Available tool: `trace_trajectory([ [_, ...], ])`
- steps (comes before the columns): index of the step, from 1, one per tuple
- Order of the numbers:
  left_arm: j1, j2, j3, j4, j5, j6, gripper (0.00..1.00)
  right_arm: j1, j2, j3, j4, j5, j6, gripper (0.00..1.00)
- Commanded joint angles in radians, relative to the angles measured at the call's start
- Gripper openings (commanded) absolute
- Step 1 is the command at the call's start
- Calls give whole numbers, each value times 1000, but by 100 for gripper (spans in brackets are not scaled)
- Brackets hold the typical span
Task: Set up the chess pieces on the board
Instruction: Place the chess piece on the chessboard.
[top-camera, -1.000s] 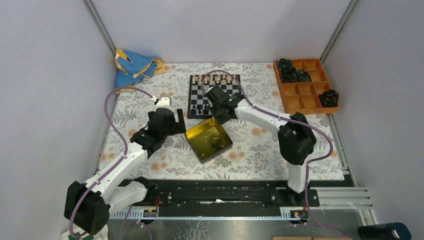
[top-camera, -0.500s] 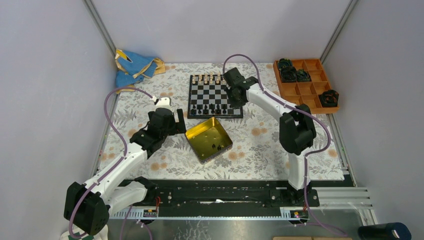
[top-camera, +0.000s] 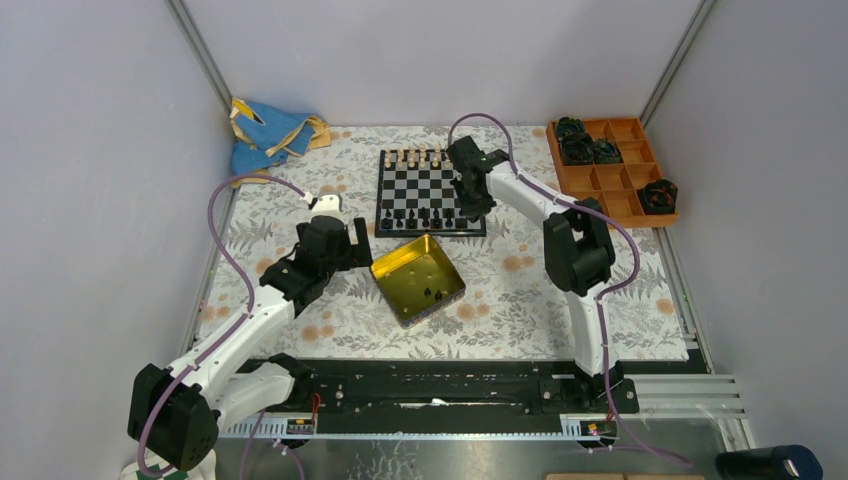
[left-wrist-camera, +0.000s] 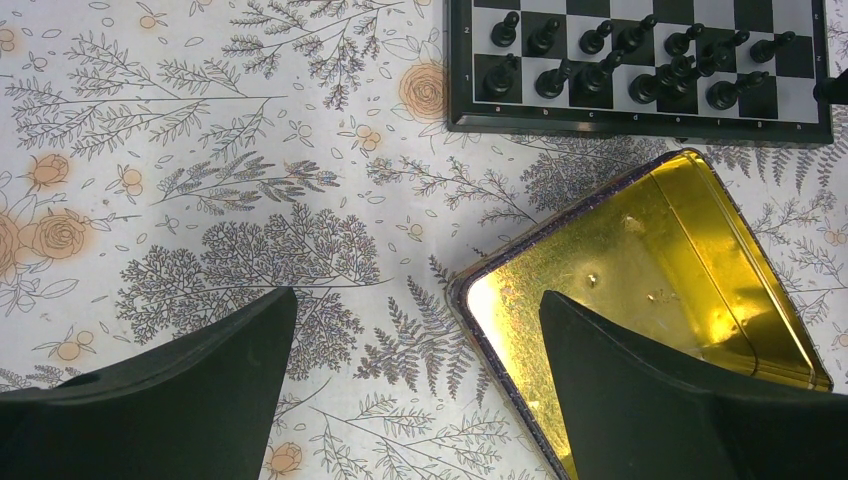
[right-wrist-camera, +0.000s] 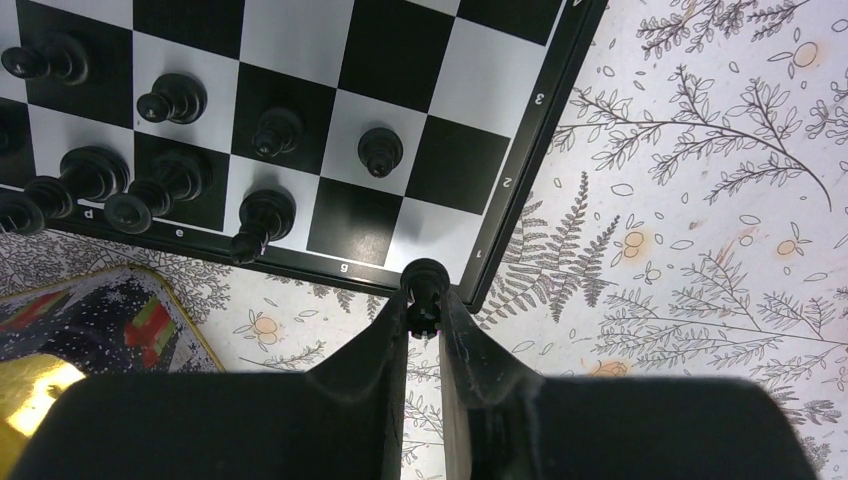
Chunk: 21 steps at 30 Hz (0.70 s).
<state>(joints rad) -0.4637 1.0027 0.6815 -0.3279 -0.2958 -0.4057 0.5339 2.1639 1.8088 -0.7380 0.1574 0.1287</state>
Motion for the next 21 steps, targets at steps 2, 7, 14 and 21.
trace_trajectory([
  [2, 5, -15, -7, 61, 0, -4, 99, -18, 13, 55, -25, -27, 9, 6],
  [7, 5, -12, -6, 61, 0, -4, 99, -26, 24, 52, -20, -40, 12, 6],
  [14, 5, -9, -6, 61, 2, -2, 99, -34, 41, 49, -10, -54, 15, 6],
  [21, 5, -6, -7, 61, 2, -2, 99, -38, 47, 46, -7, -67, 11, 10],
])
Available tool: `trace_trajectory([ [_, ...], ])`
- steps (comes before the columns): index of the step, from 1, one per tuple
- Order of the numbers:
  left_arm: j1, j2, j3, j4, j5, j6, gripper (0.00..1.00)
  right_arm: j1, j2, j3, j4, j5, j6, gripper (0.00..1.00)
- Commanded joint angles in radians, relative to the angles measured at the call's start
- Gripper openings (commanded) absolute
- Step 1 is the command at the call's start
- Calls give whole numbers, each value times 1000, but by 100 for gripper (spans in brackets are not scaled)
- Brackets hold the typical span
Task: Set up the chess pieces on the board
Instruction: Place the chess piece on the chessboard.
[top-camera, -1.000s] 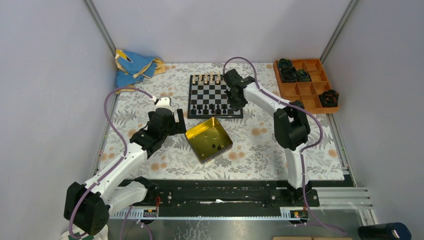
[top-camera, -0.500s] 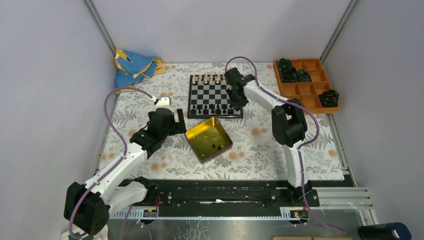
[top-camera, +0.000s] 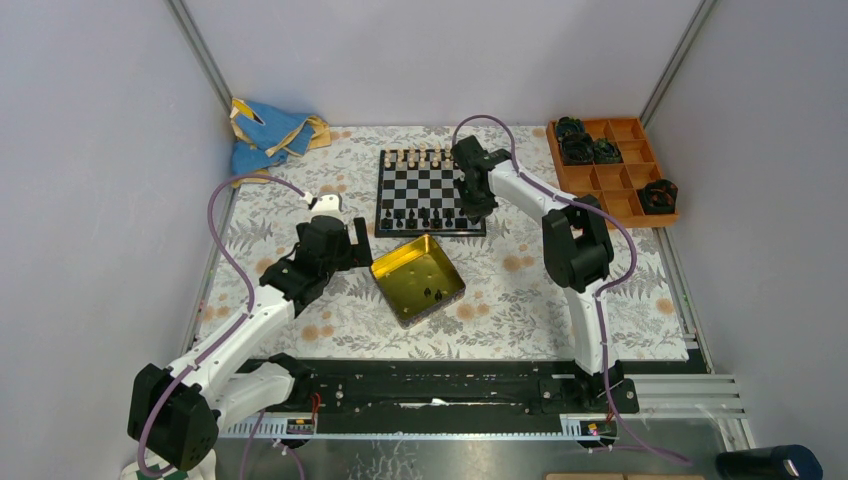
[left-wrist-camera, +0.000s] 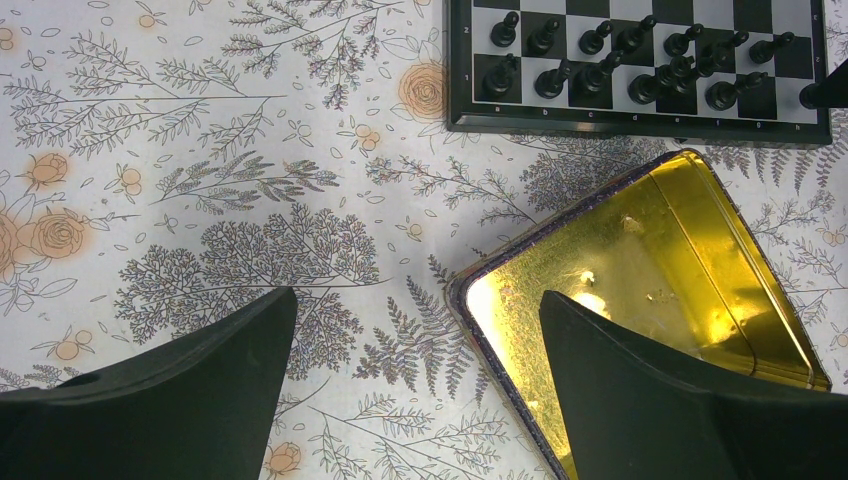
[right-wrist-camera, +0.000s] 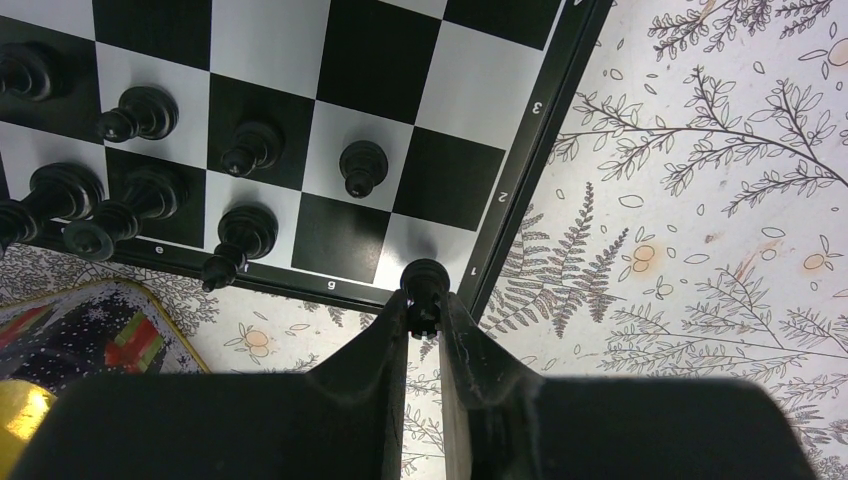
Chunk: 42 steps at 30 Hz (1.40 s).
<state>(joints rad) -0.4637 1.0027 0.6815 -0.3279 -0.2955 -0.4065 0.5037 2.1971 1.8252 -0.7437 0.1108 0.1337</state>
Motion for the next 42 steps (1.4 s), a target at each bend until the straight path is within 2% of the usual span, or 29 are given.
trace_trajectory([
  [1, 5, -5, -7, 61, 1, -2, 99, -9, 15, 29, -2, -20, 7, 13],
  [4, 5, -3, -6, 62, 2, -2, 99, -8, 19, 29, -2, -19, 6, 18],
  [13, 5, 0, -6, 62, 3, -1, 99, -12, 23, 23, 7, -23, 7, 21],
  [23, 5, 0, -7, 64, 5, -2, 99, -14, 7, 10, 24, -22, 4, 31],
  [30, 5, 1, -7, 64, 6, -2, 99, -12, -17, 7, 31, -9, 2, 33],
  [35, 5, -3, -6, 62, 3, -2, 99, -12, -94, -42, 34, 5, 1, 37],
  [42, 5, 5, -6, 64, 3, -2, 99, 61, -329, -229, 112, 54, -46, 48],
])
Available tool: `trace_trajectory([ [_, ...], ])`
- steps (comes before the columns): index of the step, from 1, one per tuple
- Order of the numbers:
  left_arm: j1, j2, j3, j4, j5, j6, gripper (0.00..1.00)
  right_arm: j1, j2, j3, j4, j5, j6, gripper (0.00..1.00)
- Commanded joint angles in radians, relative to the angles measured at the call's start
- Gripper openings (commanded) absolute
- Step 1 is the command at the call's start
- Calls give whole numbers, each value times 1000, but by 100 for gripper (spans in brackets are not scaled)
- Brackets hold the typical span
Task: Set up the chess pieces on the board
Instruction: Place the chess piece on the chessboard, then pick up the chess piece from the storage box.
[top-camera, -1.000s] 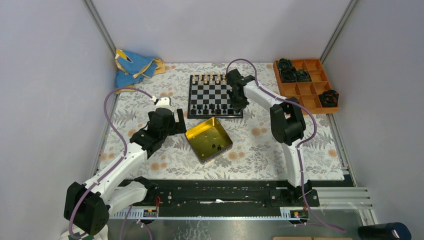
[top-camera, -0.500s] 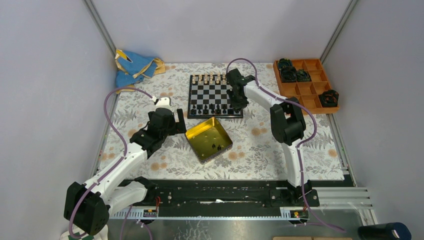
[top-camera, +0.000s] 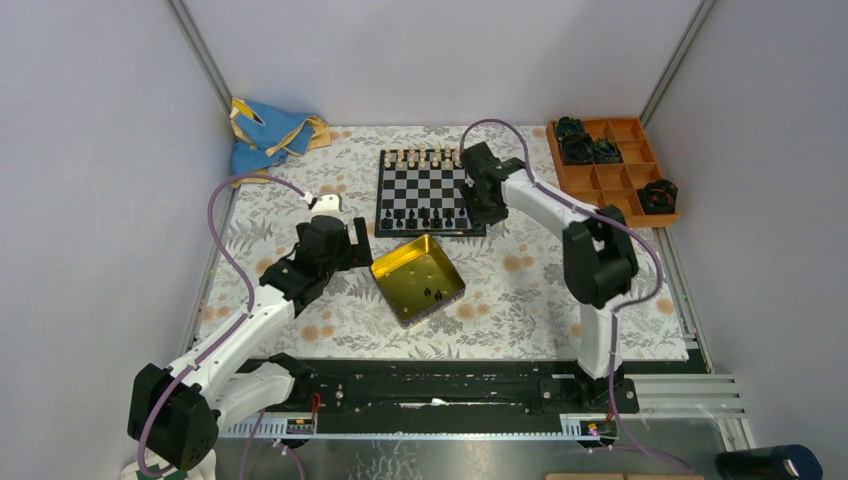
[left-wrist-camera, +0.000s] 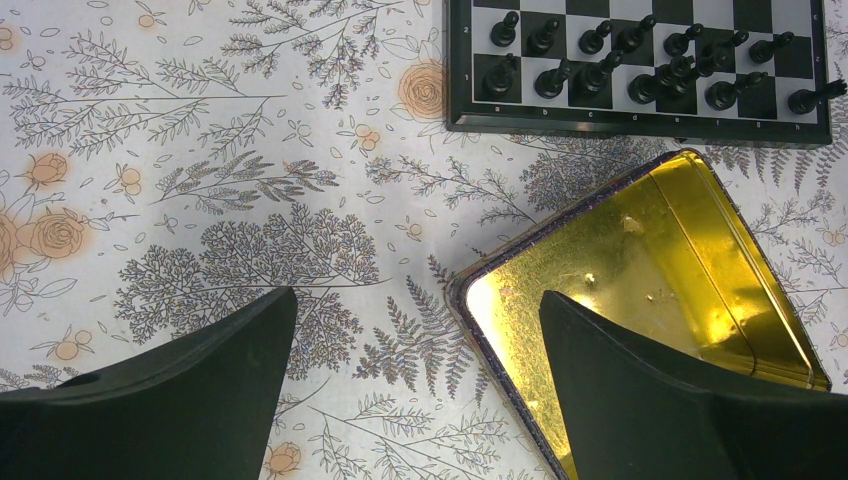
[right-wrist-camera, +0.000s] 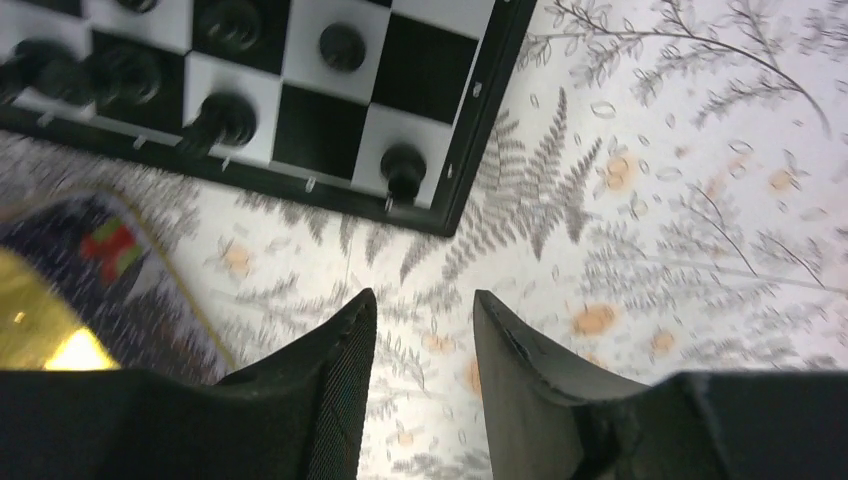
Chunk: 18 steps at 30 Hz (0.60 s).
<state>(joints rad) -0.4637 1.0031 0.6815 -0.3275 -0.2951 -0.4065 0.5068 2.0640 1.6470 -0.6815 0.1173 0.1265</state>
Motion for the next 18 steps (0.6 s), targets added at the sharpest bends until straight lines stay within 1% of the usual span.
trace_trajectory([
  [1, 5, 7, -5, 64, 3, -1, 99, 78, -221, -66, 50, 56, -43, 48],
  [6, 5, 8, -5, 63, 3, -3, 99, 196, -297, -97, 8, 61, -33, 48],
  [11, 5, 3, -7, 64, 5, -3, 99, 315, -319, -116, -7, 54, 33, 45],
  [14, 5, 3, -6, 66, 8, -5, 99, 363, -319, -130, -2, 57, 66, 42],
  [18, 5, 2, -6, 67, 13, -5, 99, 400, -301, -157, 12, 43, 97, 41],
])
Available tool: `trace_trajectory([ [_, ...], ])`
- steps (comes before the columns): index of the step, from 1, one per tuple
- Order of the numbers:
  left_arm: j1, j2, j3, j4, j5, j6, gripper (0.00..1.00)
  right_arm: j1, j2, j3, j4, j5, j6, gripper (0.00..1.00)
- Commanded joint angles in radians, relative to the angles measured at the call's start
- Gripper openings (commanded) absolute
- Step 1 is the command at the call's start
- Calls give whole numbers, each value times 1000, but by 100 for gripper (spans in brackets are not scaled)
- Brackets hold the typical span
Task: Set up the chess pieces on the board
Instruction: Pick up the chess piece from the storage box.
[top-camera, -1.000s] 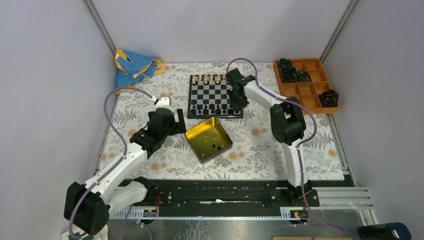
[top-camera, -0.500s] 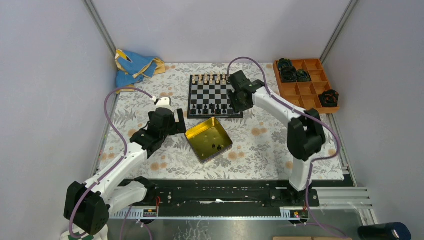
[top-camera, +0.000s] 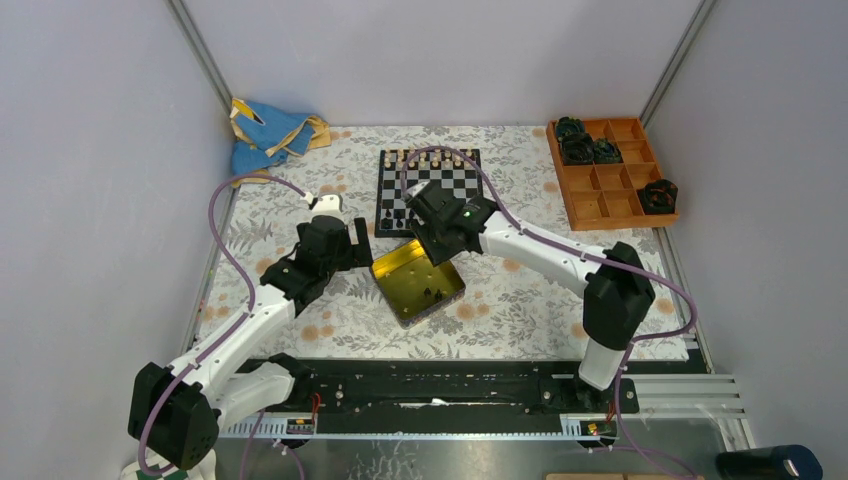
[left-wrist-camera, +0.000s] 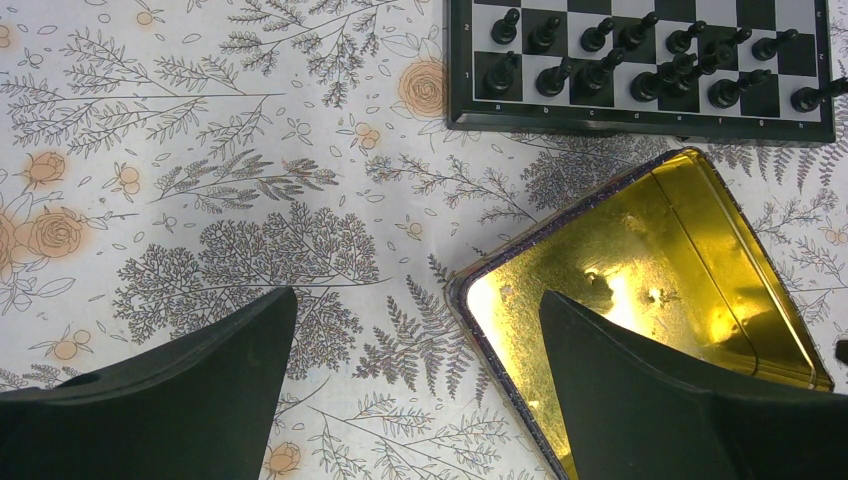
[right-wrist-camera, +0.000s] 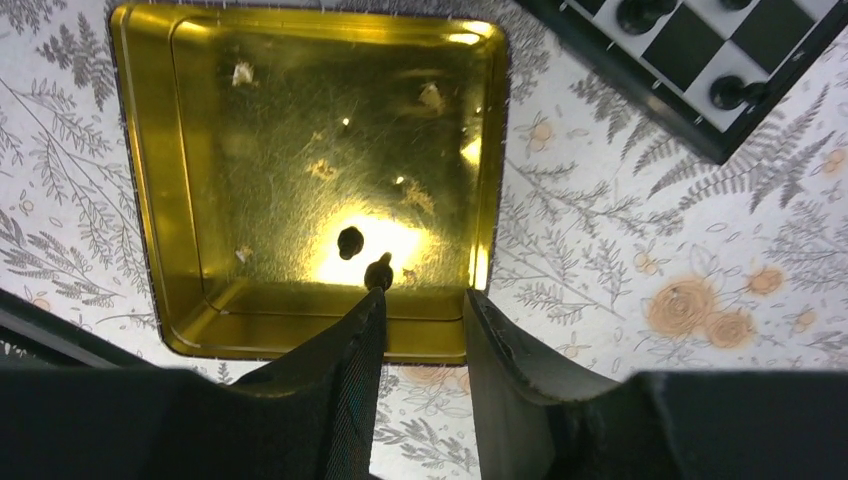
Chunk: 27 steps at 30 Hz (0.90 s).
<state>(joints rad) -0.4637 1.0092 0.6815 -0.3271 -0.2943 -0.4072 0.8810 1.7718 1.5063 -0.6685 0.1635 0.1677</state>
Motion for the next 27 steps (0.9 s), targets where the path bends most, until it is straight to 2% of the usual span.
trace_trajectory([
  [1, 5, -5, -6, 66, 12, -4, 99, 34, -4, -23, 3, -6, 61, 41],
  [15, 5, -12, -6, 66, 18, -5, 99, 69, 45, -151, 89, -56, 106, 45],
  [27, 5, -7, -6, 66, 19, -5, 99, 71, 83, -176, 112, -73, 112, 46],
])
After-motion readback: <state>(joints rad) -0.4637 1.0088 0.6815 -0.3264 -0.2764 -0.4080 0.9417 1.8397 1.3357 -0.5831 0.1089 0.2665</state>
